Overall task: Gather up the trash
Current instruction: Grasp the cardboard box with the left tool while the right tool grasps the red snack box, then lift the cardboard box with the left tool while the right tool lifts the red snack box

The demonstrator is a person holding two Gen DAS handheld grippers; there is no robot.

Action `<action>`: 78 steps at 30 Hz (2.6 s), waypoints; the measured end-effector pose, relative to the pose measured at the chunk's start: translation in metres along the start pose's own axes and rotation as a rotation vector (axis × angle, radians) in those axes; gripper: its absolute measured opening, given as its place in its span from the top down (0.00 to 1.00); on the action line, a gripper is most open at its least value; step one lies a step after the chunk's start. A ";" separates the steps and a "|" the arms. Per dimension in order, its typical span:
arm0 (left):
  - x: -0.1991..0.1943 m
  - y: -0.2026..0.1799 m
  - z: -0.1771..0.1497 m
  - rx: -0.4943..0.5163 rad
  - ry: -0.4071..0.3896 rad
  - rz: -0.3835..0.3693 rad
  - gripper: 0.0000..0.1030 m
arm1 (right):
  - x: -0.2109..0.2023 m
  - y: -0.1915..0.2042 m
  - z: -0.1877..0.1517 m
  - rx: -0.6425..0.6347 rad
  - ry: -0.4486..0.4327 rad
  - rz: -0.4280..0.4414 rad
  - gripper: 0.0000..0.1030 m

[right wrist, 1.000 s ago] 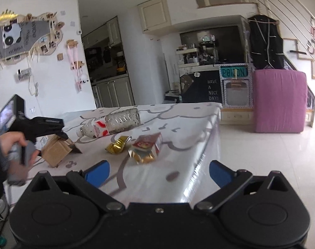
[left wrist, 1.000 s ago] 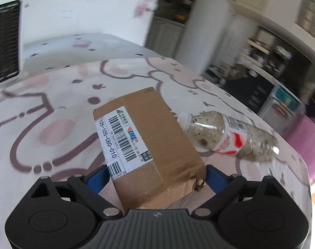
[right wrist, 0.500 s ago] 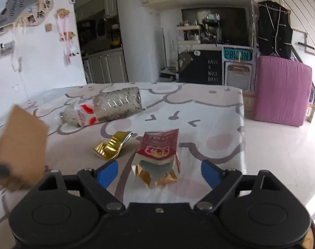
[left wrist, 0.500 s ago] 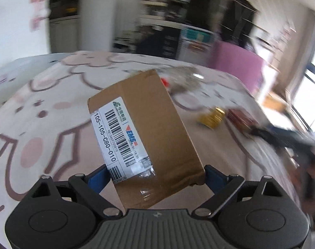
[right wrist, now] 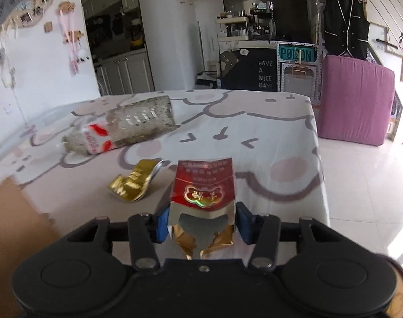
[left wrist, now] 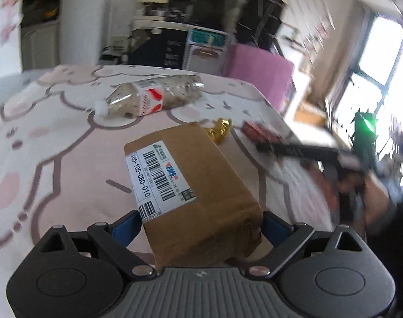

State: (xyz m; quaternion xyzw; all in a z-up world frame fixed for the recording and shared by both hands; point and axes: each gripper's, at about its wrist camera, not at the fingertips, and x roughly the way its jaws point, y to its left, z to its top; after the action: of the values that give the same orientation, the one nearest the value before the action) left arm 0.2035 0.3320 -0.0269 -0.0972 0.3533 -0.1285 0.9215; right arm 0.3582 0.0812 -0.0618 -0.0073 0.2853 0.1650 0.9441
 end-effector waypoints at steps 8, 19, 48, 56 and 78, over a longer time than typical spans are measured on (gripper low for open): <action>0.002 -0.004 -0.005 -0.271 -0.081 0.060 0.04 | -0.052 0.033 -0.033 -0.043 -0.001 0.148 0.51; 0.000 -0.013 -0.015 -0.509 -0.104 0.141 0.01 | -0.078 0.074 -0.056 -0.094 0.016 0.255 0.52; -0.014 -0.037 -0.083 -0.856 -0.457 0.308 0.02 | -0.102 0.084 -0.075 -0.057 0.003 0.292 0.52; -0.009 -0.047 -0.081 -0.757 -0.460 0.310 0.10 | -0.102 0.084 -0.075 -0.038 0.007 0.286 0.52; -0.030 -0.075 -0.079 -0.459 -0.461 0.275 0.13 | -0.145 0.050 -0.062 -0.008 -0.053 0.254 0.53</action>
State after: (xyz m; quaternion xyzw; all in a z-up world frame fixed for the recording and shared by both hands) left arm 0.1160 0.2637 -0.0454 -0.2798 0.1656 0.1048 0.9398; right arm 0.1958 0.0775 -0.0313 0.0294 0.2580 0.2846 0.9228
